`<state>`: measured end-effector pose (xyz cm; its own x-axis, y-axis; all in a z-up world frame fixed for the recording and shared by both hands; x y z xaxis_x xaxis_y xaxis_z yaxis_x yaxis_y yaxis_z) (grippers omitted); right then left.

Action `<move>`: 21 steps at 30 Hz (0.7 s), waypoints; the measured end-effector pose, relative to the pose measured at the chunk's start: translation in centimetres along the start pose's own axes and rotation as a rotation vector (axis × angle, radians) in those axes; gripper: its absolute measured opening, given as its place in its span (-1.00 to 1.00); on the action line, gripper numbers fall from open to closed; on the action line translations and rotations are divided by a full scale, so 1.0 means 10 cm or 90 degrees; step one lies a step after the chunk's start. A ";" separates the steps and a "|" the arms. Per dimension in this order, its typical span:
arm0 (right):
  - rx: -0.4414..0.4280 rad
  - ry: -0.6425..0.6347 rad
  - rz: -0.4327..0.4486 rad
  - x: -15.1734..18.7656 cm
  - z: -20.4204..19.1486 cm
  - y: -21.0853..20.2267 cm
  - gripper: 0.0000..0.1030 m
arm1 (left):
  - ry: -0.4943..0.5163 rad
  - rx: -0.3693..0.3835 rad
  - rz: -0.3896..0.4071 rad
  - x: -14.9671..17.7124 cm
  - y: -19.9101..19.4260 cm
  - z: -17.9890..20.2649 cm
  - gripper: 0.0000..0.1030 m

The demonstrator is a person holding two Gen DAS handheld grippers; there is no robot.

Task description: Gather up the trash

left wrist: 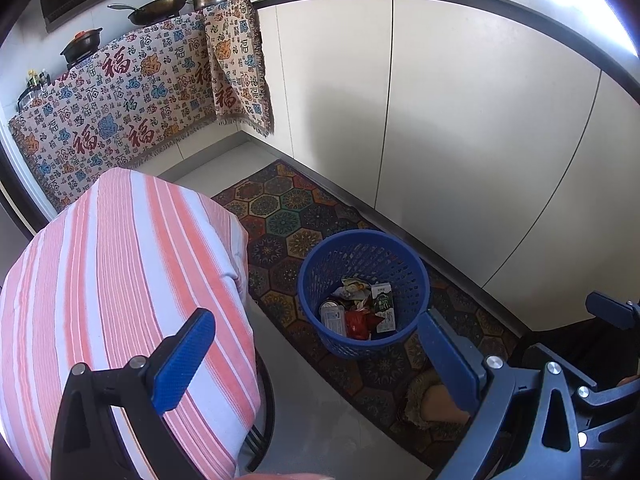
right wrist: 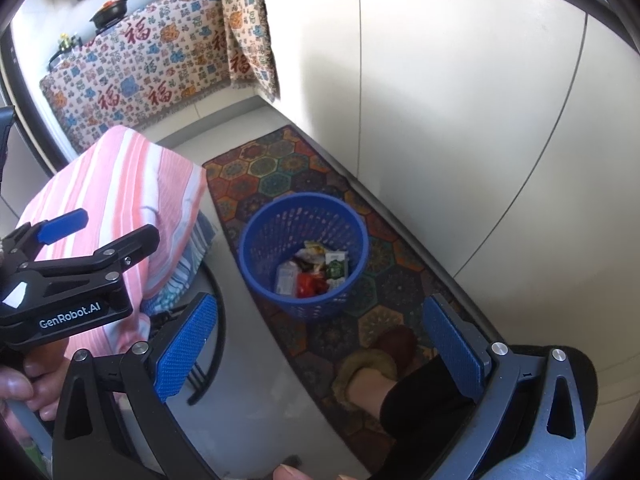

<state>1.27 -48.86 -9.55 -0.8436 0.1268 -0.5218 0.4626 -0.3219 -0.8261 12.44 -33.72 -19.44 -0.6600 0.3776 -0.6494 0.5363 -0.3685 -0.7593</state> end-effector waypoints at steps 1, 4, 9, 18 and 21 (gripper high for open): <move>0.000 0.001 -0.001 0.00 0.00 0.00 0.99 | 0.000 0.000 0.000 0.00 0.00 0.00 1.00; 0.000 0.002 -0.001 0.01 -0.01 0.00 0.99 | 0.000 -0.001 0.000 0.00 0.00 0.01 1.00; -0.003 0.001 -0.003 0.01 0.00 0.01 0.99 | 0.002 0.000 -0.001 0.02 0.01 0.01 1.00; -0.004 0.010 -0.004 0.03 0.04 0.02 0.99 | 0.011 0.002 -0.003 0.03 0.02 0.04 1.00; -0.001 0.010 -0.005 0.03 0.05 0.02 0.99 | 0.014 0.003 -0.004 0.04 0.02 0.05 1.00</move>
<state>0.93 -49.32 -9.75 -0.8426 0.1443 -0.5188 0.4568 -0.3187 -0.8305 12.02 -34.08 -19.84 -0.6519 0.3985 -0.6451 0.5294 -0.3699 -0.7635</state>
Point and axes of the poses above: each gripper's, at about its wrist camera, not at the fingertips, and y roughly the way its jaws point, z to its right, x to its underside, the point moved 9 cm from there along y, roughly the way its jaws point, and after that the axes turned 7 degrees about -y, right-handed, at the moved point
